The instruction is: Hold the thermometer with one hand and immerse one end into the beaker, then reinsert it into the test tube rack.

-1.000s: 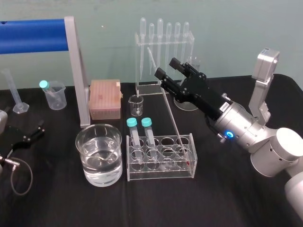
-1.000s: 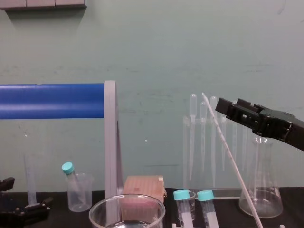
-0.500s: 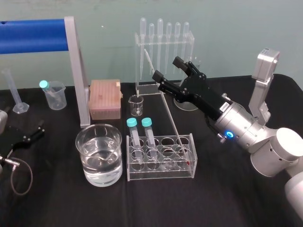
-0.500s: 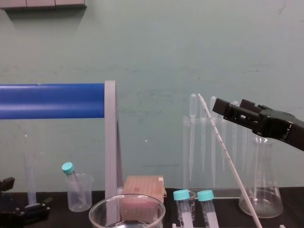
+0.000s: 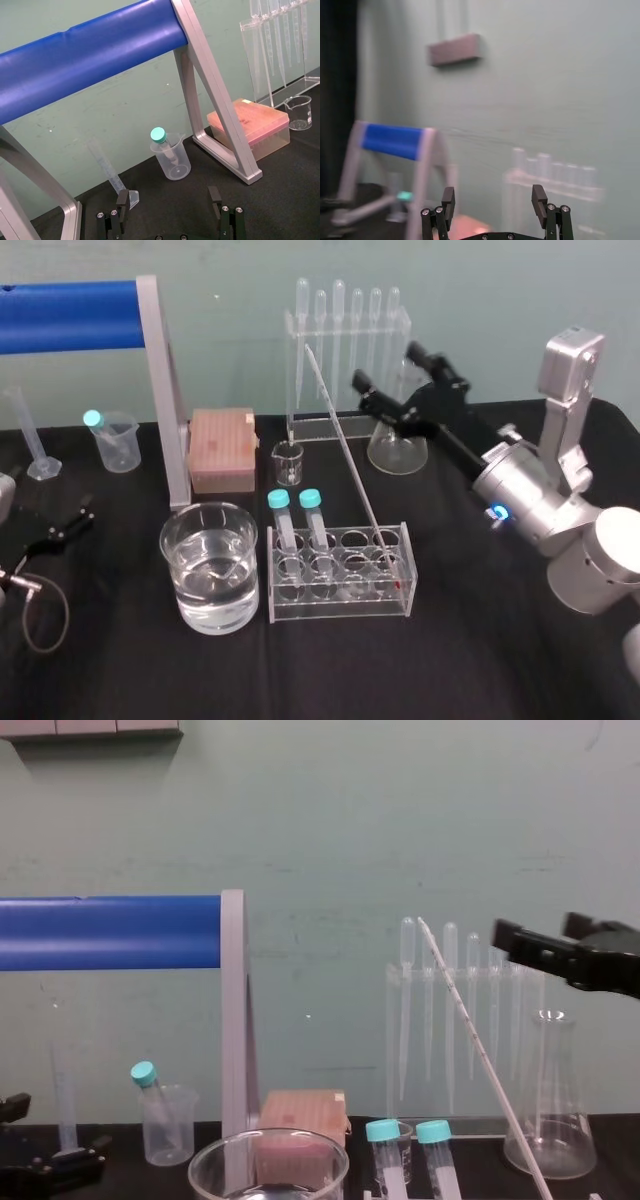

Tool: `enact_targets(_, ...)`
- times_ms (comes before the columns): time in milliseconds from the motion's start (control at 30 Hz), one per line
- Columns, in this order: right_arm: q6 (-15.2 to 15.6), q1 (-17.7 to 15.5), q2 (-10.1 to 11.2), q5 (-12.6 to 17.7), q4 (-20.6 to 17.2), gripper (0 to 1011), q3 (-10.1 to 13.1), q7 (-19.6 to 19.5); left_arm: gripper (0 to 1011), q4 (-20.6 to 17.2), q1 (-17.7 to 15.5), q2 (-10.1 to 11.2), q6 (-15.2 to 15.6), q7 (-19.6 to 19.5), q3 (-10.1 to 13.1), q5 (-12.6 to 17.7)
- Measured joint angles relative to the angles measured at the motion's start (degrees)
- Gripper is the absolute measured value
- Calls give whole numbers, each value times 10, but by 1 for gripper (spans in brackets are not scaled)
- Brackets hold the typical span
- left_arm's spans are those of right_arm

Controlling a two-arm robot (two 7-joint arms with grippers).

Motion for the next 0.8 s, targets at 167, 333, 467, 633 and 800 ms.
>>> enact_targets(167,46,-31,-2,-61,-40,1000,24,-105,1008,0,0,0,0,0,0,0)
enact_targets(333,75,-53,-7,-78,-49,1000,41,-145,1008,0,0,0,0,0,0,0)
enact_targets(467,94,-74,-13,-83,-48,1000,53,-161,1008,0,0,0,0,0,0,0)
enact_targets(633,104,-88,-19,-81,-42,1000,62,-163,1008,0,0,0,0,0,0,0)
enact_targets(800,104,-89,-19,-81,-41,1000,62,-163,1008,0,0,0,0,0,0,0)
